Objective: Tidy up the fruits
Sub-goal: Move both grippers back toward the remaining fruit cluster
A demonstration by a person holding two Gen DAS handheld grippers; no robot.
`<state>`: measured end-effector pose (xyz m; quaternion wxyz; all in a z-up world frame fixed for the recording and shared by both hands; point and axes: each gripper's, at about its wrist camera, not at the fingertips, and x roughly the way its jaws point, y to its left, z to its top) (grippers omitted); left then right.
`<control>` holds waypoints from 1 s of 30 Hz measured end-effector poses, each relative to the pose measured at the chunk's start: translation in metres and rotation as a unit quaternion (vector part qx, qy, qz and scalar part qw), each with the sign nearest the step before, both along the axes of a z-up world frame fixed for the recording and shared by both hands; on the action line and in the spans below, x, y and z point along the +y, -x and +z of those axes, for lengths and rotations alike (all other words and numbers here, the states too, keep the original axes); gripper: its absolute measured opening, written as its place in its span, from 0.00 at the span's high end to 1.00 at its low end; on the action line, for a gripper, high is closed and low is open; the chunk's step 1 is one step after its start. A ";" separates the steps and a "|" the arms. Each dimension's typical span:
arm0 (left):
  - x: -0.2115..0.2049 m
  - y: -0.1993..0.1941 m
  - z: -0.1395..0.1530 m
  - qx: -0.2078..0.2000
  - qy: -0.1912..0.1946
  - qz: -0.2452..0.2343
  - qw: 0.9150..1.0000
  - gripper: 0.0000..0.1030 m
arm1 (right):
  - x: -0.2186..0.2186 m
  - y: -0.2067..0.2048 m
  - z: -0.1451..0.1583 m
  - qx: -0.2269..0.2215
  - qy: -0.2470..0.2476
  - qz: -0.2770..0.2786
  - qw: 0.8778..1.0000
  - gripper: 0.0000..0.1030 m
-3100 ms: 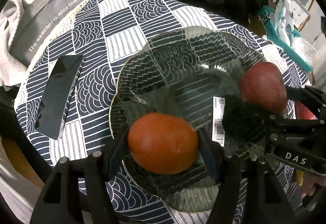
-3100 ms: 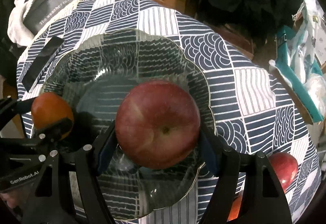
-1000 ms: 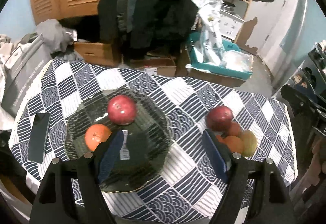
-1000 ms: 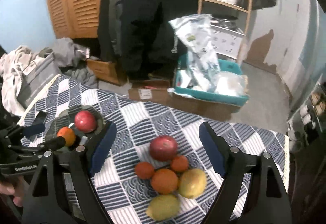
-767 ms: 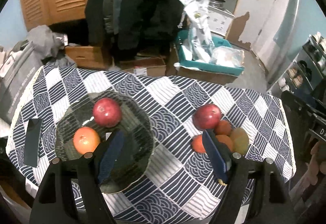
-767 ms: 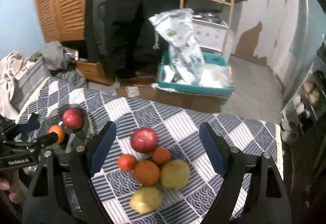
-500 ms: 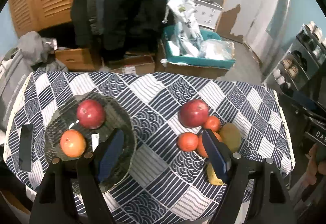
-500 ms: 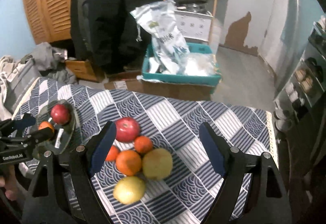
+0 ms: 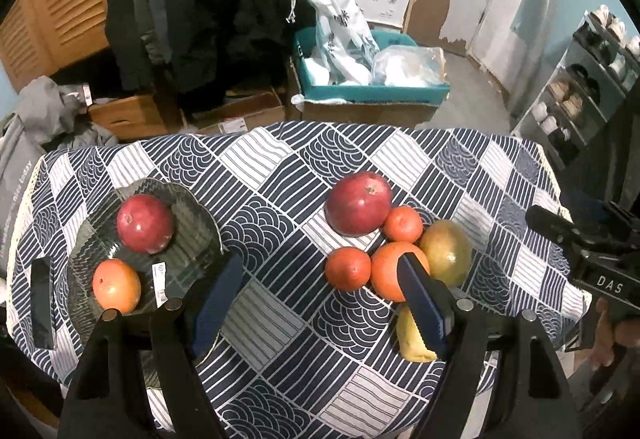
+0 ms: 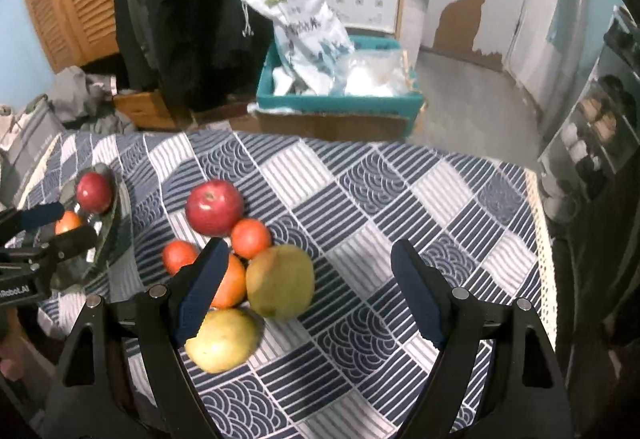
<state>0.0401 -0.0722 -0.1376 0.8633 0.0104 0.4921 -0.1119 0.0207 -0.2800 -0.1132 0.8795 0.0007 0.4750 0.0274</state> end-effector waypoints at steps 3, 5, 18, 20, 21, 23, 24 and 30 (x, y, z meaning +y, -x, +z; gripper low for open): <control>-0.001 -0.002 -0.010 0.010 -0.009 0.001 1.000 0.22 | 0.000 -0.003 -0.015 0.020 -0.003 0.003 1.000 0.20; -0.002 -0.005 -0.015 0.015 -0.015 0.003 1.000 0.22 | 0.000 -0.006 -0.027 0.036 -0.007 0.008 0.999 0.20; -0.007 -0.018 -0.042 0.039 -0.036 0.008 0.999 0.22 | 0.003 -0.030 -0.081 0.103 -0.055 0.004 0.993 0.20; -0.008 -0.020 -0.046 0.042 -0.038 0.008 0.998 0.22 | 0.003 -0.033 -0.087 0.112 -0.060 0.001 0.992 0.20; -0.008 -0.021 -0.047 0.043 -0.039 0.009 0.998 0.22 | 0.004 -0.035 -0.091 0.116 -0.061 0.000 0.991 0.20; -0.008 -0.023 -0.051 0.045 -0.038 0.008 0.998 0.22 | 0.004 -0.038 -0.096 0.123 -0.062 -0.002 0.990 0.20; -0.008 -0.024 -0.052 0.048 -0.039 0.009 0.998 0.22 | 0.005 -0.039 -0.098 0.125 -0.063 -0.002 0.990 0.20; -0.007 -0.028 -0.060 0.057 -0.039 0.012 0.998 0.22 | 0.004 -0.044 -0.114 0.146 -0.082 -0.010 0.986 0.20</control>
